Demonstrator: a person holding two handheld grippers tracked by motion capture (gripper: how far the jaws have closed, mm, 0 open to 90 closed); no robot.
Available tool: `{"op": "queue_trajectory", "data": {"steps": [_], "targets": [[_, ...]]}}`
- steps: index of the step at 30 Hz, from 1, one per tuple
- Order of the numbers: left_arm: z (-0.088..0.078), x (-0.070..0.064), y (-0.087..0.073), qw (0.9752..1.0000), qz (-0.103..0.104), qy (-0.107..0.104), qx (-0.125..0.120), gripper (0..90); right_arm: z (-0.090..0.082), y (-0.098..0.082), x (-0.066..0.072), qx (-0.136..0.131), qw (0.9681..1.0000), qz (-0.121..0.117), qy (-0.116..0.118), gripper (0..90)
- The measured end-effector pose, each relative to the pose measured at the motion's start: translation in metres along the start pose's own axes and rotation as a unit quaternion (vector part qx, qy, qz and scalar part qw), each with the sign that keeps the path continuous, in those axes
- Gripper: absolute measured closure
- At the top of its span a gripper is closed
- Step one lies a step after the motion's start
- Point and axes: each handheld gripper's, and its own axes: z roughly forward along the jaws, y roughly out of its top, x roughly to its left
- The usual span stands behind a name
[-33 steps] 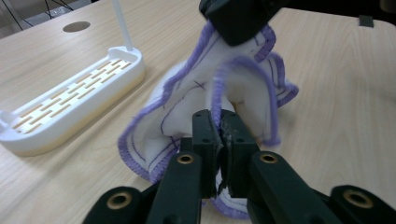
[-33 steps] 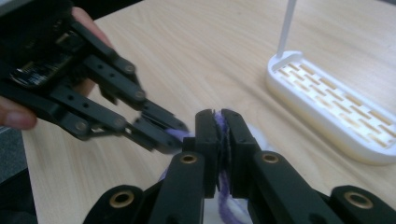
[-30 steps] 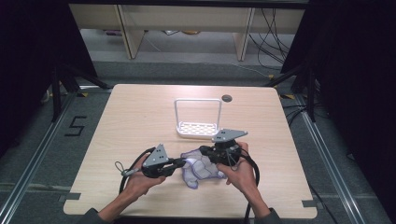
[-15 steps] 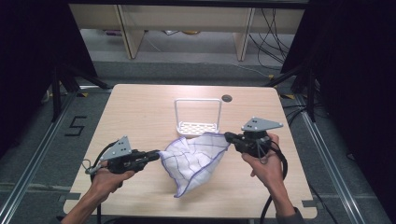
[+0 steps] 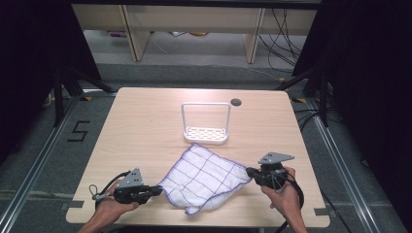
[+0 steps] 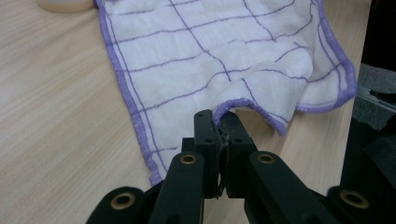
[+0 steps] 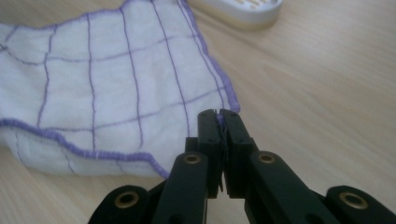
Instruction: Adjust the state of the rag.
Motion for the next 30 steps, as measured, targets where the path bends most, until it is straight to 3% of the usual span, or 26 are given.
{"op": "queue_trajectory", "data": {"steps": [7,9,10,11,16,20,24,28,30], "targets": [[-0.006,-0.007,-0.009,0.9998,-0.010,-0.015,0.006,85.7,0.011,-0.011,-0.012,0.028,0.9993,0.015,-0.017,87.9],[-0.007,-0.011,-0.010,0.9997,-0.004,-0.021,0.014,85.7,0.015,-0.009,-0.014,0.024,0.9995,0.007,-0.019,87.9],[-0.007,-0.015,-0.011,0.9996,-0.001,-0.026,0.011,85.7,0.017,-0.007,-0.014,0.024,0.9993,0.016,-0.023,87.9],[-0.007,-0.018,-0.012,0.9996,0.001,-0.027,0.005,85.6,0.018,-0.003,-0.017,0.028,0.9993,0.005,-0.023,88.0],[-0.008,-0.034,-0.012,0.9989,0.002,-0.045,0.006,85.4,0.030,0.021,-0.028,0.014,0.9995,0.001,-0.029,88.0],[-0.007,-0.046,-0.007,0.9975,0.020,-0.067,0.009,85.5,0.042,0.052,-0.032,0.011,0.9991,-0.017,-0.037,88.0],[-0.003,-0.047,-0.005,0.9970,0.029,-0.070,0.015,84.0,0.052,0.065,-0.038,0.013,0.9988,-0.024,-0.041,87.5],[0.000,-0.046,-0.006,0.9967,0.021,-0.076,0.017,75.6,0.066,0.069,-0.049,0.033,0.9970,-0.024,-0.065,75.3],[-0.002,-0.043,-0.005,0.9973,0.003,-0.073,0.001,62.5,0.066,0.070,-0.051,0.034,0.9953,-0.014,-0.090,62.8]]}}
